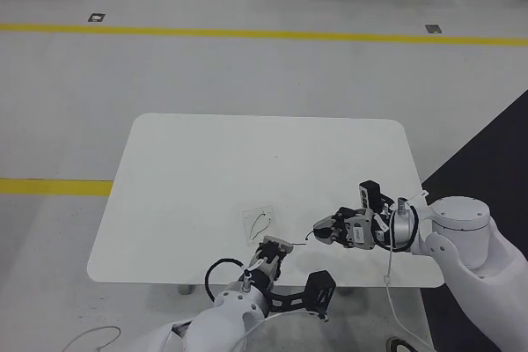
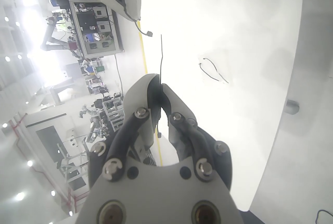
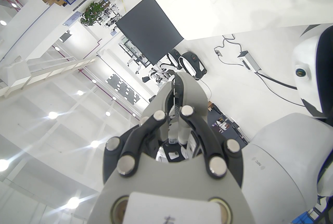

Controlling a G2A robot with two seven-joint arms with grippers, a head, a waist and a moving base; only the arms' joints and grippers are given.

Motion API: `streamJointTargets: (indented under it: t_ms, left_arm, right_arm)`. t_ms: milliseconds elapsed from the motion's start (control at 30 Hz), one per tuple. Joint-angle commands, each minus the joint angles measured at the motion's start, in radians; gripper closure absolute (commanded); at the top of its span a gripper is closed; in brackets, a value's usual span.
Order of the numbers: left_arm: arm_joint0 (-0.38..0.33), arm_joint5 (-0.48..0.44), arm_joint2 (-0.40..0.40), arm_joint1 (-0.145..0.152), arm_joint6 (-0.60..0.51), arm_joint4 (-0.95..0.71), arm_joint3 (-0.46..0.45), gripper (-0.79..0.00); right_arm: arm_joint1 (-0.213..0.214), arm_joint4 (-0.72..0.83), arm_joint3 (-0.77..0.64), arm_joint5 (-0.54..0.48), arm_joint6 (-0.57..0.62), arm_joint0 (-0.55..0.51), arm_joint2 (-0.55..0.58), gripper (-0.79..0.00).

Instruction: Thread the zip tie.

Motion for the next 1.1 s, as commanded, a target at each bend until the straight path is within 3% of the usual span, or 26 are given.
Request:
streamJointTargets:
  t_ms: [0,1067]
  left_arm:
    - [0.001,-0.004,-0.003,-0.005,0.004,0.007,0.001,0.000]
    - [0.086,-0.048,-0.056,-0.065,0.025,0.101,0.019,0.000]
  right_arm:
    - [0.000,0.000,0.000,0.000,0.000,0.000,0.000,0.000]
    - [0.000,0.000,0.000,0.000,0.000,0.000,0.000,0.000]
